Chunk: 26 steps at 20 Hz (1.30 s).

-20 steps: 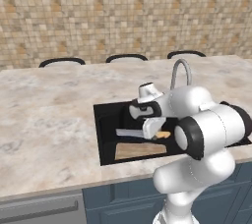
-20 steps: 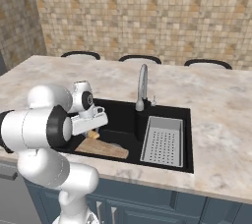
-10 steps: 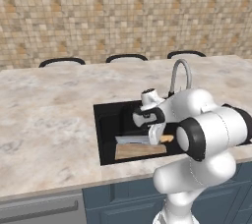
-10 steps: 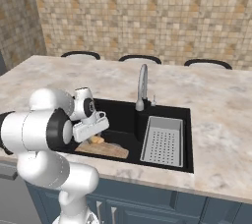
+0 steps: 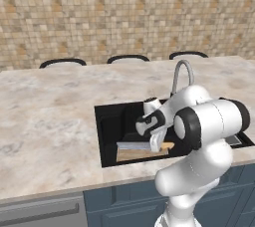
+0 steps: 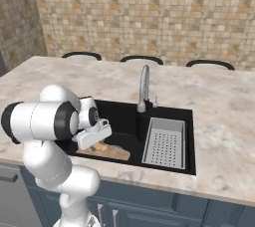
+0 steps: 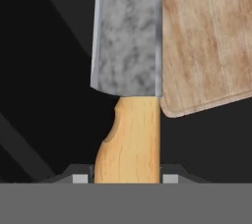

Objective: Move the cutting board and knife to the sink. Then move spray from the cabinet to the counter.

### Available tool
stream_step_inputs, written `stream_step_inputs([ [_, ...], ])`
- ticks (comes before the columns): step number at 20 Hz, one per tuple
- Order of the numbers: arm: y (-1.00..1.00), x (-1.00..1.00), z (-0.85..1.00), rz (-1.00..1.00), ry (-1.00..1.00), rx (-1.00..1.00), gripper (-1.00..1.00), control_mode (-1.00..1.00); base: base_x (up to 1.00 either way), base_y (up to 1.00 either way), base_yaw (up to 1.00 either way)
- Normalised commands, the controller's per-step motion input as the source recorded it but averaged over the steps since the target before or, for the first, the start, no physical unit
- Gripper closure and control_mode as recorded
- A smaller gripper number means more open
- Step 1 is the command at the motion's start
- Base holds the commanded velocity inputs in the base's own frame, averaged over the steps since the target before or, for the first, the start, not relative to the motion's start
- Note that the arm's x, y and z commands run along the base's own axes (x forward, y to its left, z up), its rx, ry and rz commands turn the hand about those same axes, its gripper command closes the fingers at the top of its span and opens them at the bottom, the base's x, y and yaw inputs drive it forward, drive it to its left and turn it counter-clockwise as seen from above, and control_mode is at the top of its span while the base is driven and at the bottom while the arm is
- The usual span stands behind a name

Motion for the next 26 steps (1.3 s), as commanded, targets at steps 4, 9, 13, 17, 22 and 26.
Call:
stream_step_inputs([
  [4, -0.12, 0.42, -0.32, 0.00, 0.00, 0.03, 1.00, -1.00, 0.00, 0.00, 0.00],
  [9, -0.20, 0.25, -0.33, 0.02, 0.00, 0.06, 1.00, -1.00, 0.00, 0.00, 0.00],
  [13, -0.14, 0.10, -0.34, 0.08, 0.00, 0.04, 1.00, -1.00, 0.00, 0.00, 0.00],
  [17, -0.08, 0.01, -0.32, 0.09, 0.00, 0.01, 1.00, -1.00, 0.00, 0.00, 0.00],
  [22, -0.02, 0.01, -0.22, 0.06, -0.01, 0.00, 1.00, -1.00, 0.00, 0.00, 0.00],
  [26, -0.01, 0.05, -0.21, 0.04, -0.01, 0.00, 1.00, -1.00, 0.00, 0.00, 0.00],
])
